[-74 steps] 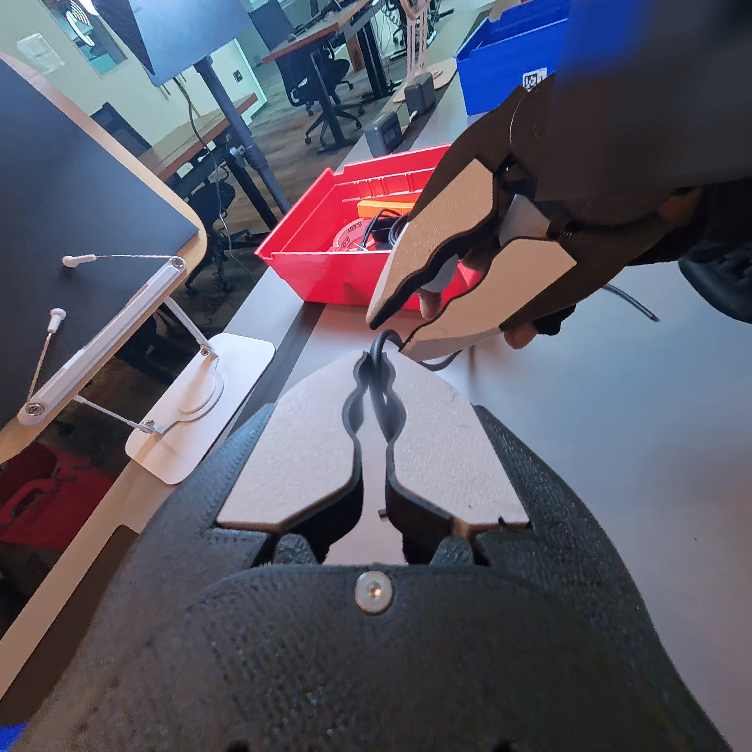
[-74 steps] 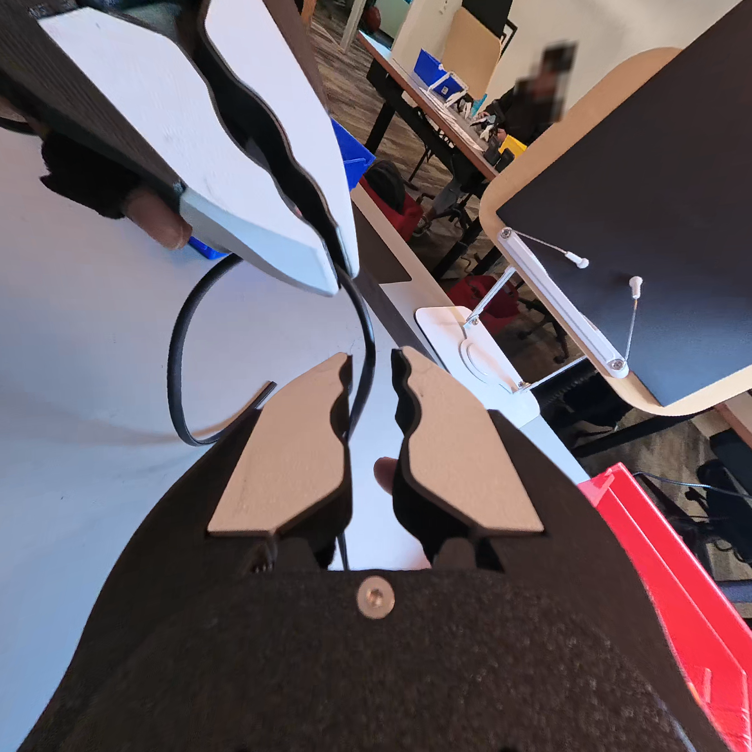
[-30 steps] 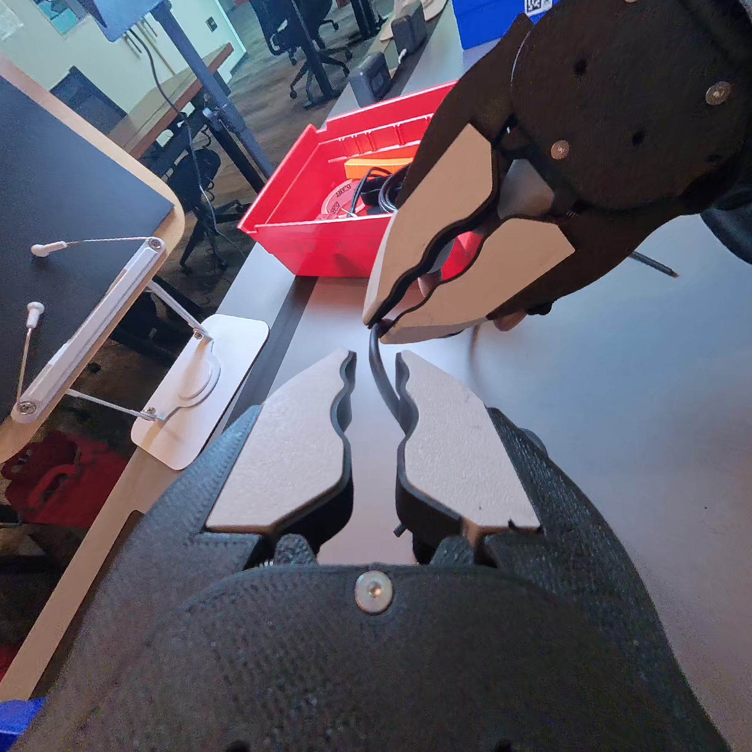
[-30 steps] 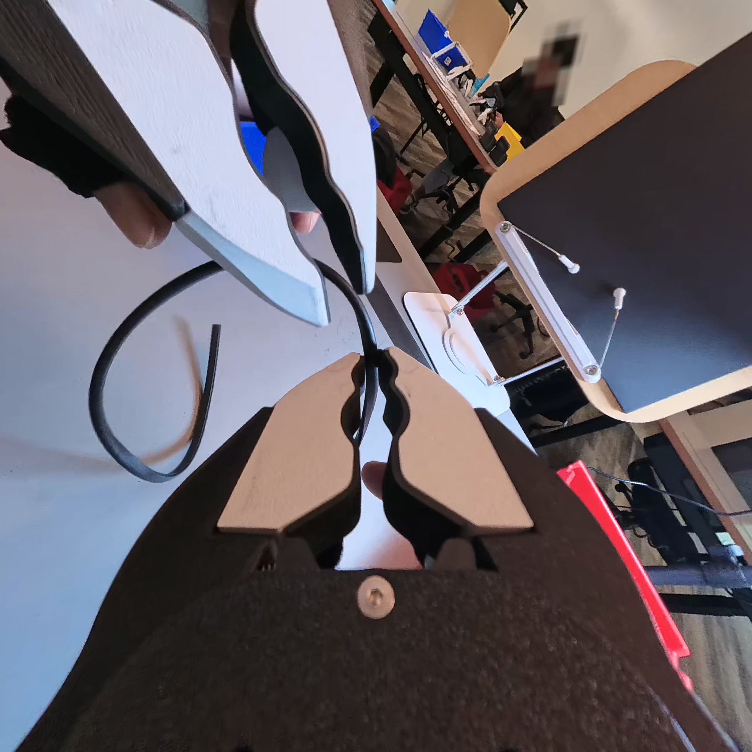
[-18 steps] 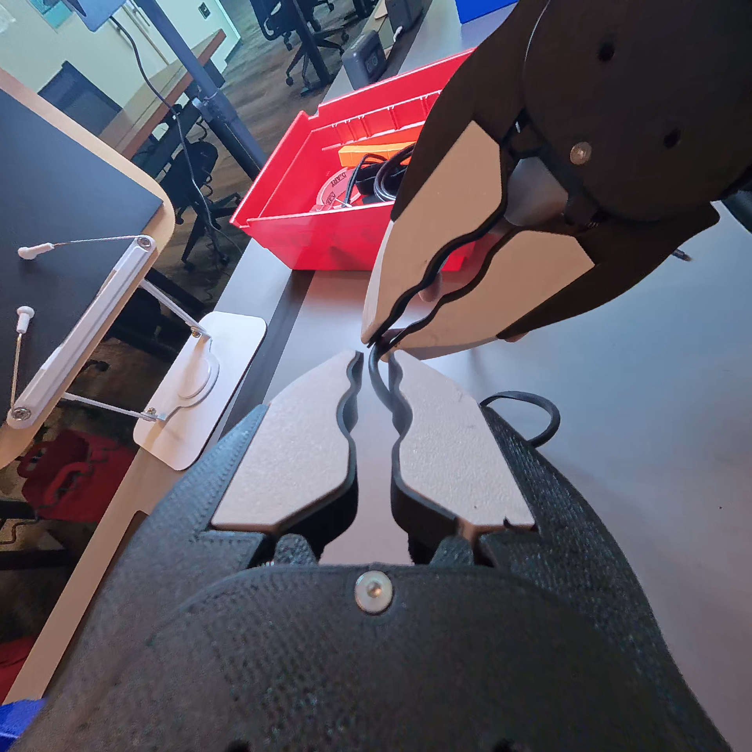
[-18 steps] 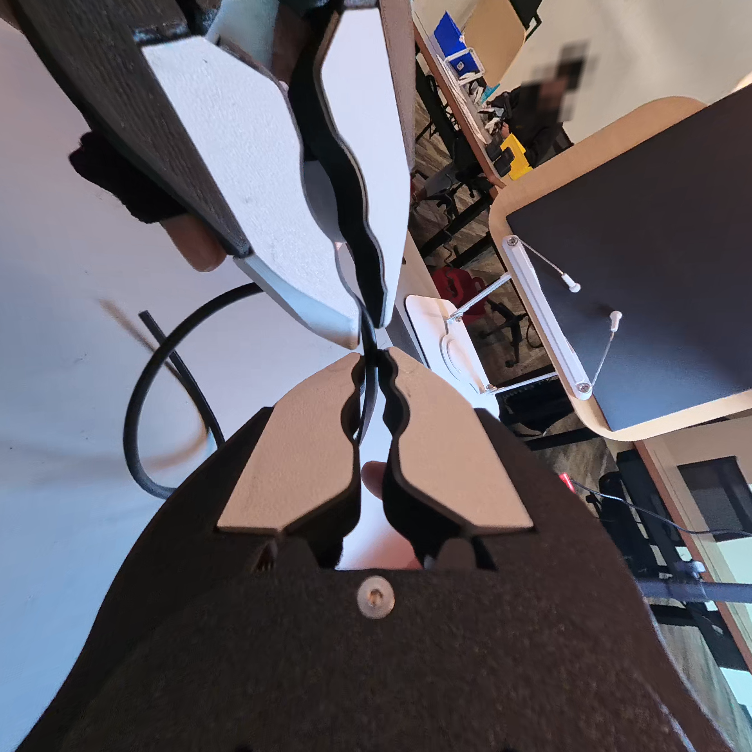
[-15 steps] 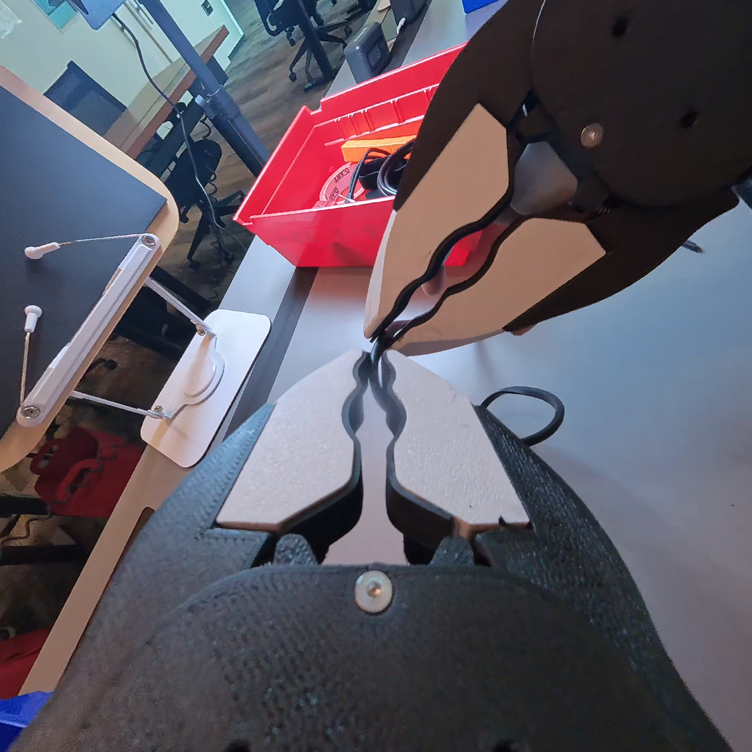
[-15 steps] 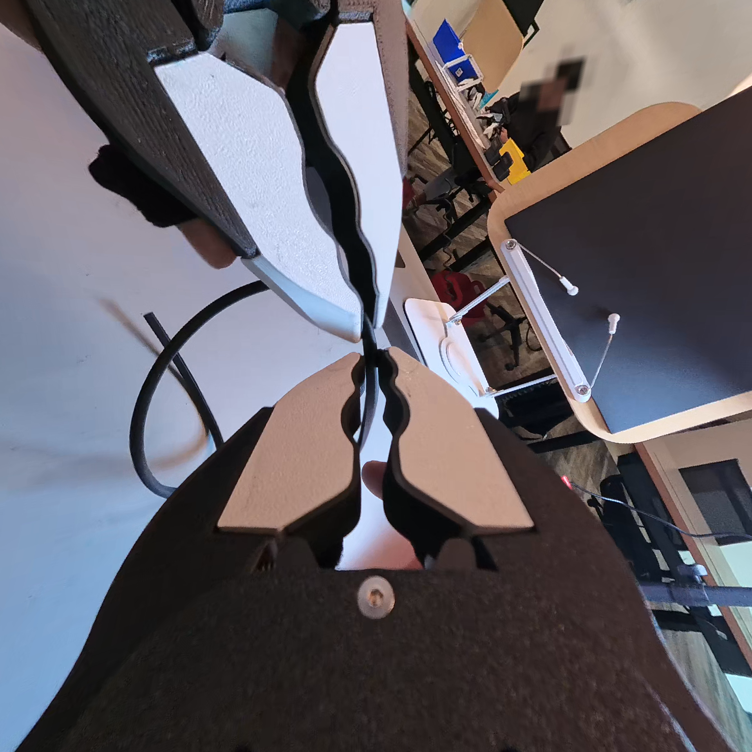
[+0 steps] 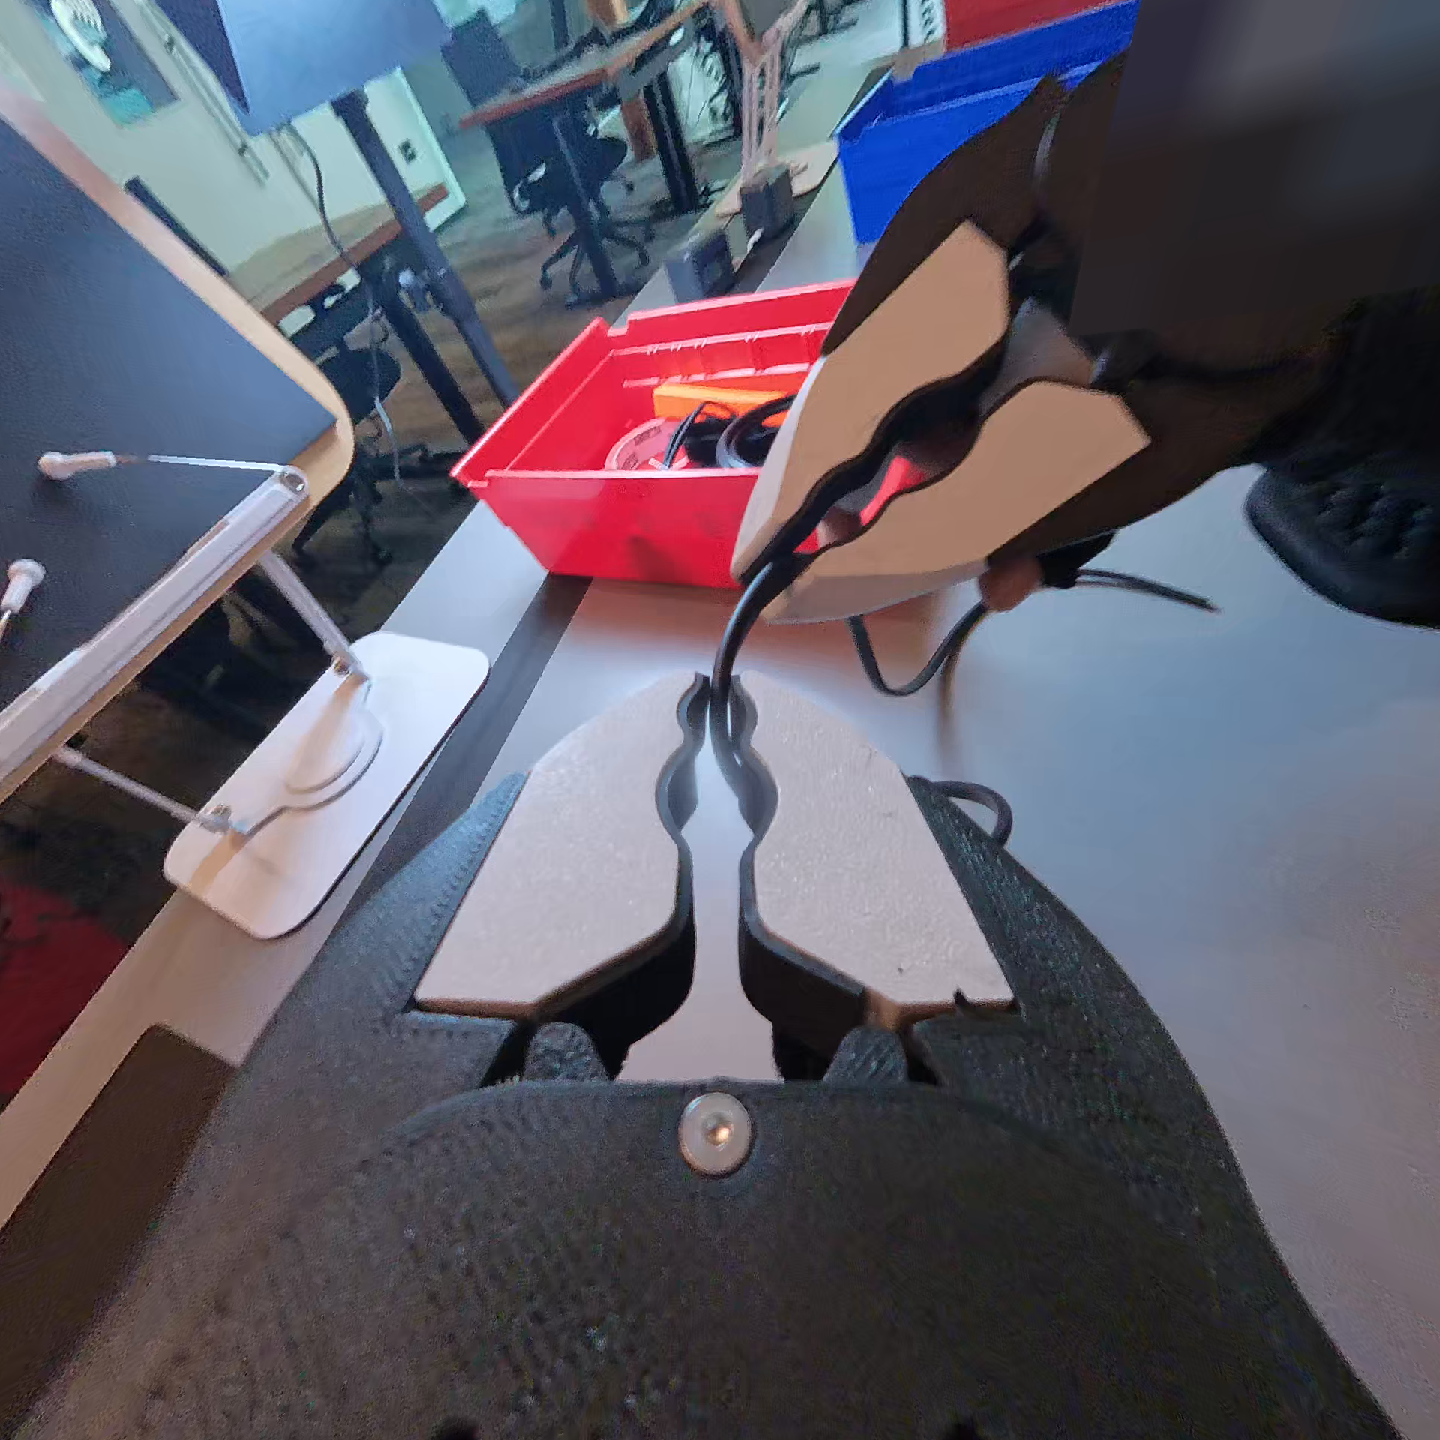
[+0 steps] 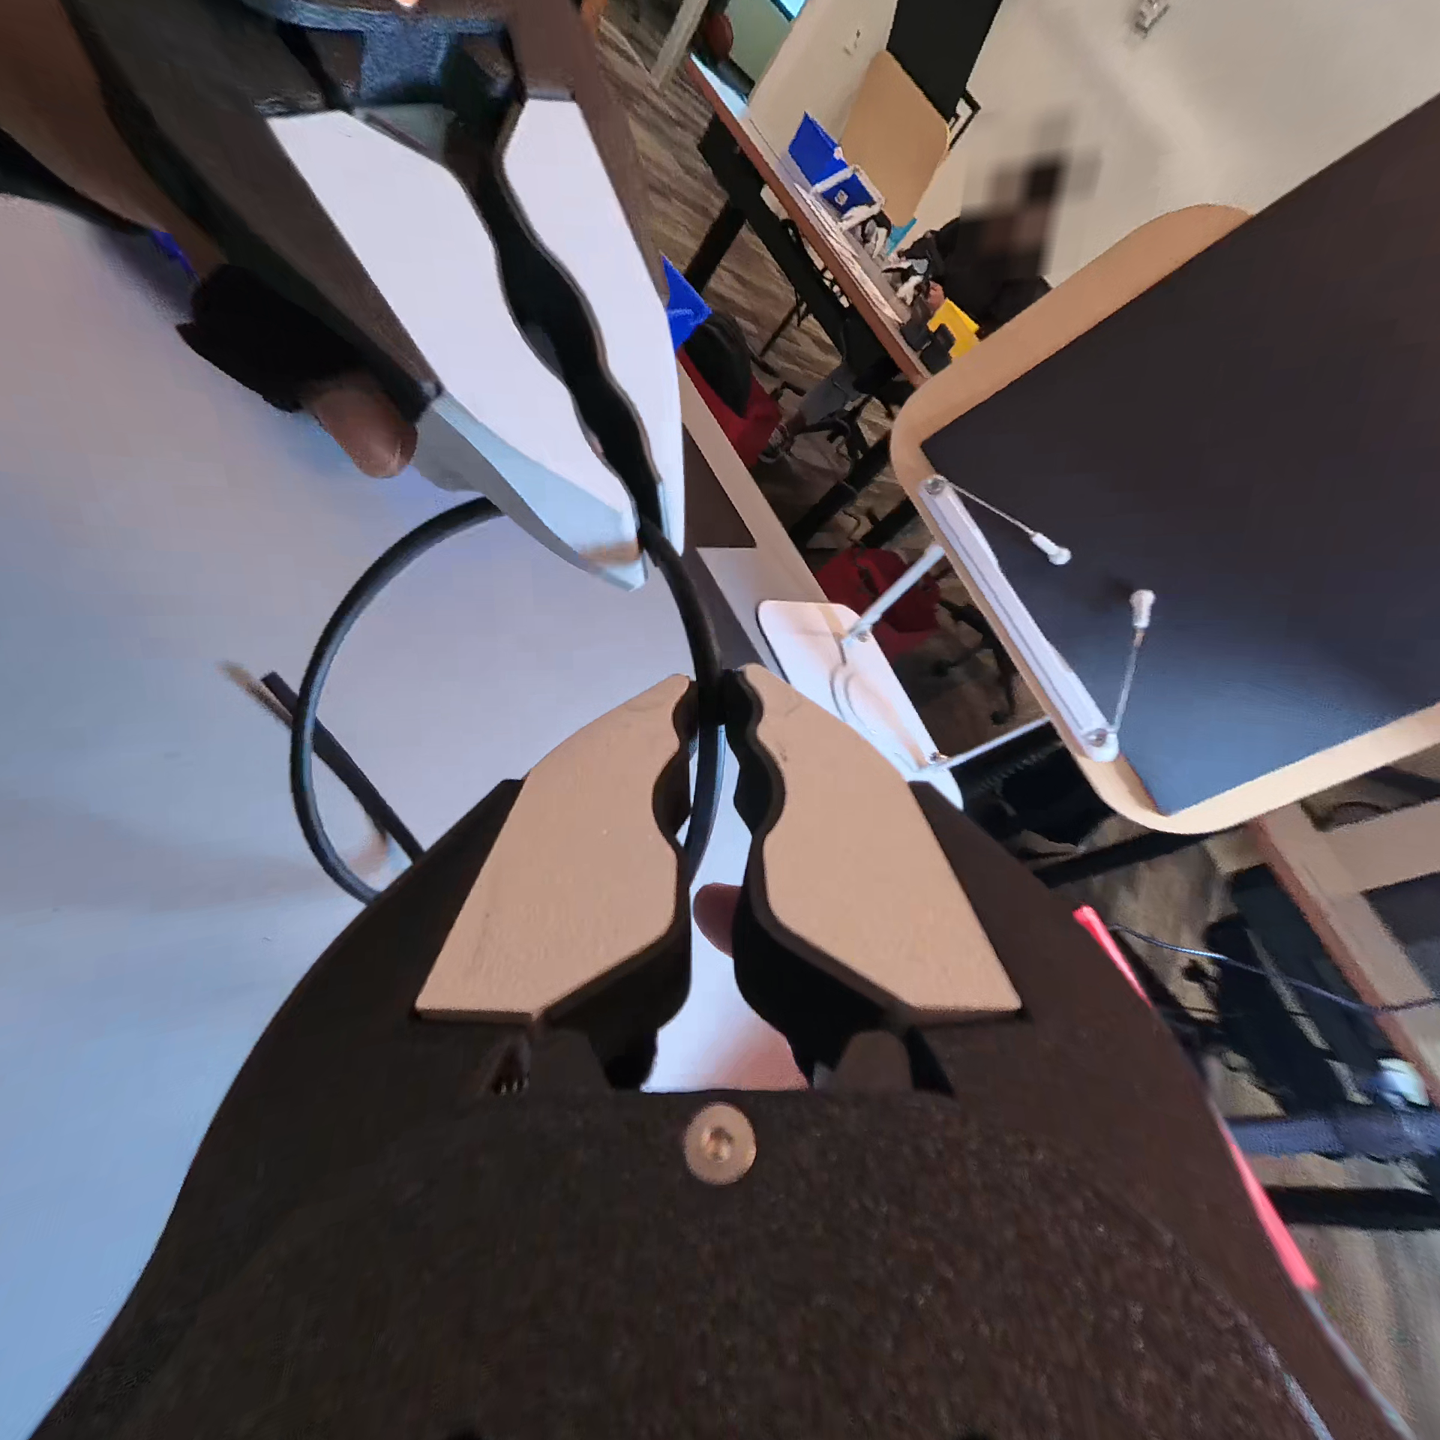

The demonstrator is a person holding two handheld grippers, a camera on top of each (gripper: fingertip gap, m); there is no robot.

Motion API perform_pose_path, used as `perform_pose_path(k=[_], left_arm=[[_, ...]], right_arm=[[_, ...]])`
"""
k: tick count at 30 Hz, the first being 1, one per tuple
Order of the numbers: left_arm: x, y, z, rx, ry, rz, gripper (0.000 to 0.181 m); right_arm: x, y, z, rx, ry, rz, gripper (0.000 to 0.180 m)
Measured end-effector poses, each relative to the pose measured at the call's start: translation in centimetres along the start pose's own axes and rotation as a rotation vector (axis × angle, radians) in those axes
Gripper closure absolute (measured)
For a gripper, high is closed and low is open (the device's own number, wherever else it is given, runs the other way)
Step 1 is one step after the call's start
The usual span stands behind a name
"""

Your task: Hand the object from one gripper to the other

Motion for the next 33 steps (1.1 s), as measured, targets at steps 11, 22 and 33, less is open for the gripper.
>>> perform_pose_path(k=[11,22,33], left_arm=[[-0.5,-0.3,0.8,0.139,-0.283,-0.242,0.163],[-0.6,-1.0,1.8,0.103,-0.298,-0.249,0.167],[0.1,-0.9,1.8,0.083,-0.254,-0.174,0.177]], right_arm=[[-1.5,-0.7,-0.7,-0.098,0.195,-0.236,0.173],[-0.5,-0.8,-2.3,-0.015,0.158,-0.179,0.173],[0.0,-0.3,-1.3,0.042,0.012,-0.069,0.171]])
Point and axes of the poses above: each gripper's, where its closed fingertips meet, y back along the fingers, x out of its top, z = x × y across the jaws, the point moved 3 cm from there along y, back along the fingers, and after that the axes turned 1 degree about z, right-handed, at the moved point
